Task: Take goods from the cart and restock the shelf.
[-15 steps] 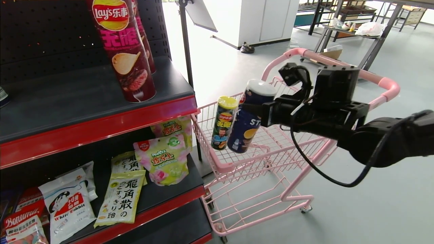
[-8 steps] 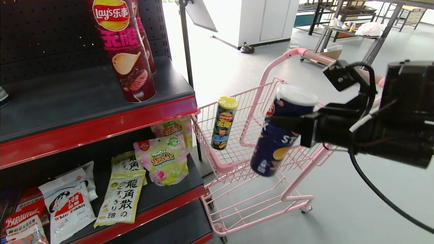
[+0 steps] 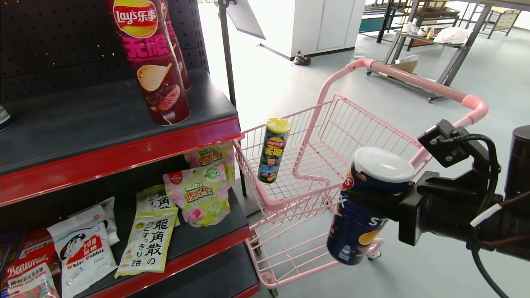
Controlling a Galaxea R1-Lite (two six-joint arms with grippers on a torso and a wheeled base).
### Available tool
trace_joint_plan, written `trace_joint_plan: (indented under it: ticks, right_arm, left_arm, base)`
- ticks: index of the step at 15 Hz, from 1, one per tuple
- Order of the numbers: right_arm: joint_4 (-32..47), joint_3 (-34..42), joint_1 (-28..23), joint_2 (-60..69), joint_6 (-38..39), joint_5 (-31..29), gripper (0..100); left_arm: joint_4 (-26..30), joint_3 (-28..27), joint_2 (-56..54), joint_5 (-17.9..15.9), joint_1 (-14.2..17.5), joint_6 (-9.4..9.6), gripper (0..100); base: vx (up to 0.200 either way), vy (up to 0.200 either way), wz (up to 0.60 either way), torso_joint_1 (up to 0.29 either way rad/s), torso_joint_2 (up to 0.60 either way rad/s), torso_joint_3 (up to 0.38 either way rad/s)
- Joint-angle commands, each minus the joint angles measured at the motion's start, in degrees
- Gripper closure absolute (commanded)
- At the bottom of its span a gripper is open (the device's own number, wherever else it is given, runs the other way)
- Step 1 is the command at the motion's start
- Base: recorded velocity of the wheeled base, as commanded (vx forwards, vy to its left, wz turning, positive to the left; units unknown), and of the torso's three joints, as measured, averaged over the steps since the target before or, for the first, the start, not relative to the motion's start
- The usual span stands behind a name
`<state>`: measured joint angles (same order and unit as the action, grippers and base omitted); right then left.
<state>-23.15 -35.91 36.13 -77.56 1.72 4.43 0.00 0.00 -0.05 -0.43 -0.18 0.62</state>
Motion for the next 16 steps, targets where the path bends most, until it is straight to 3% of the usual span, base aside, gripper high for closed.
trace_joint_plan:
  ticks: [1,6,16]
  right_arm:
    - [-0.05,-0.21,0.61,0.48,-0.05,0.06,100]
    - [0.03,-1.09,2.1,0.04,-1.28,0.06,100]
    - [0.12,-2.49,2.28,-0.23,-2.69,1.2,100]
  left_arm:
    - [0.0,0.0,0.05,-0.01,0.01,-0.01,0]
    - [0.0,0.0,0.05,-0.01,0.01,-0.18,0]
    - [0.0,0.0,0.05,-0.01,0.01,-0.09,0]
  base:
    - [0.0,0.0,0.0,0.0,0.0,0.0]
    - [0.0,0.0,0.0,0.08,-0.3,-0.215]
    - [0.0,0.0,0.0,0.189,-0.56,-0.374]
